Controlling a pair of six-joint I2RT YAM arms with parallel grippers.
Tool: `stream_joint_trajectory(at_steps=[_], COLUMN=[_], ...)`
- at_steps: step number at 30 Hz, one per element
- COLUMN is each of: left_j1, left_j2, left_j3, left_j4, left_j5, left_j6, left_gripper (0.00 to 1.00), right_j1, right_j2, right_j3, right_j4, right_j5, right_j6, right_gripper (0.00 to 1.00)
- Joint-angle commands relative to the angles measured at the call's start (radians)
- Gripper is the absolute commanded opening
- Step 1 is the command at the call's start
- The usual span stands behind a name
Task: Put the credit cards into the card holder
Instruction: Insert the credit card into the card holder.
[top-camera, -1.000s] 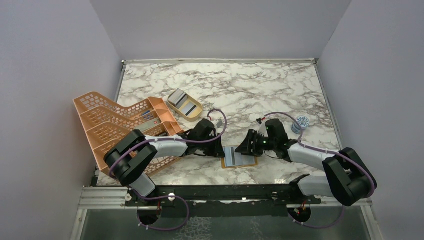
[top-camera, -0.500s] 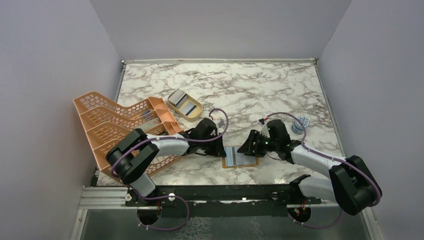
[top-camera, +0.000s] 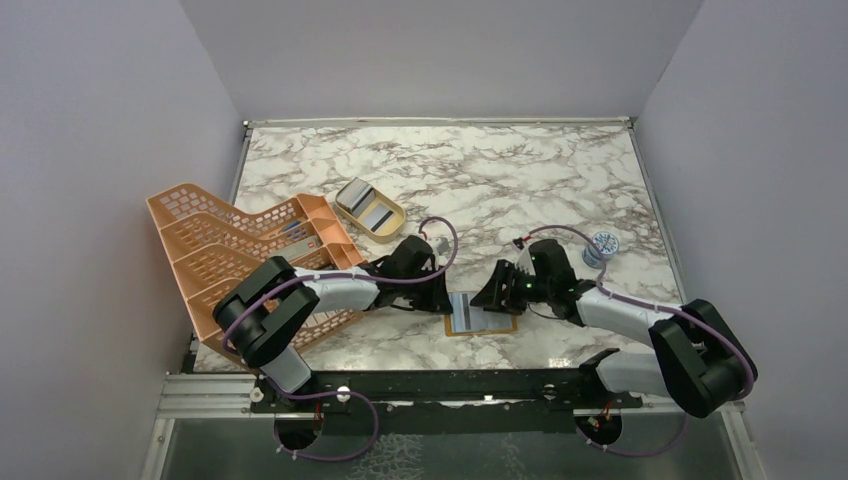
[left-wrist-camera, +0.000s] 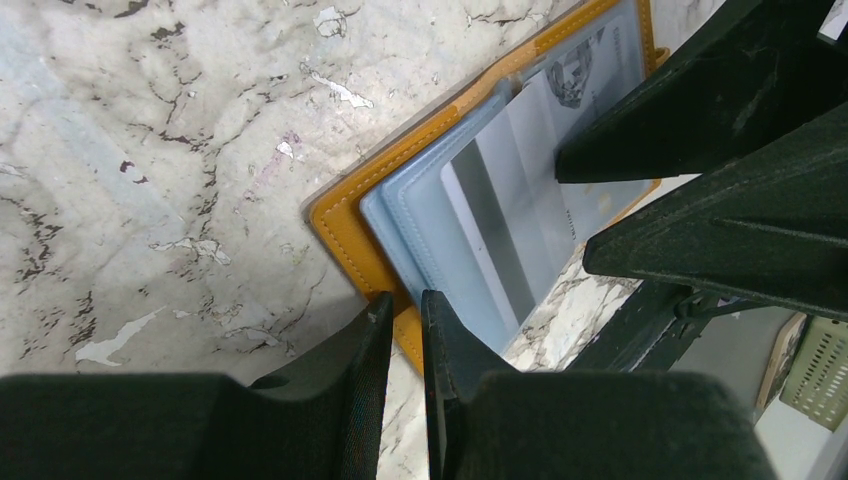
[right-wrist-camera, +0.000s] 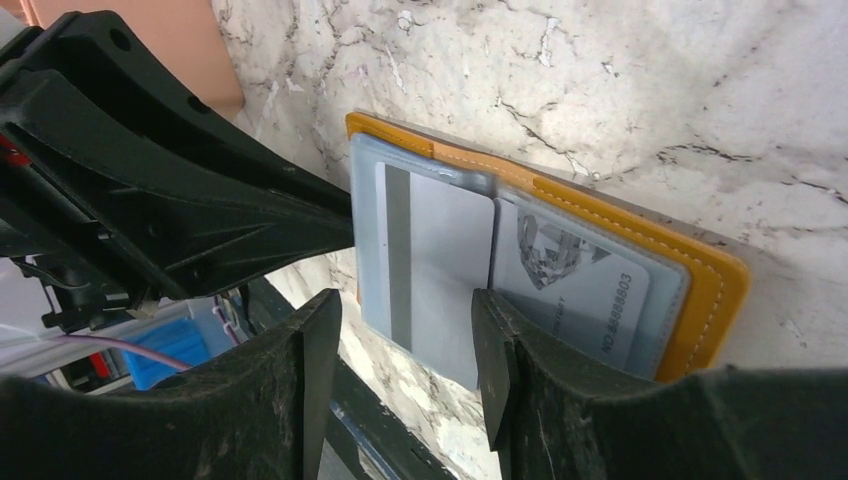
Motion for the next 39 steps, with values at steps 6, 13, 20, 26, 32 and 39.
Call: stream_joint_trajectory(at_steps=[6,13,20,26,32,39], left_j1=[-0.007,-0.007,-0.005,-0.001,0.001,0.005], left_j2=[0.041,0.042,0.015,-0.053,-0.089,-0.097], left_j3=[0.035,0.050,0.057,0.038,0.021,-0.007], left_j4=[-0.027,-0.043,-0.075,-0.048,0.000,0.093], left_j5=[-0.044,-0.051,-0.085,-0.061,-0.051,0.018], left_j6=[0.033,0.044,0.041,-0.018,-0.072,-0.091], left_gripper=[0.20,0.20,0.23,0.40,0.44,0.43], right_j1=[0.016,0.026,0.025,0.026,0.026,0.026], right_j2=[0.033,0.036,0.016,-0.071,-0.061,-0.041], right_j3=[-0.041,-0.041,-0.015,-0.007,-0.005,0.010], right_j4=[0.137,0.158,0.065,-0.044,-0.032,-0.041], right_j5=[-0.058,-0.063,-0.020,0.041,0.026,0.038], right_j6=[0.061,0.067,0.009,-0.009,0.006,0.011], right_gripper=[0.44,0.44,0.36,0.27,0.23,0.23])
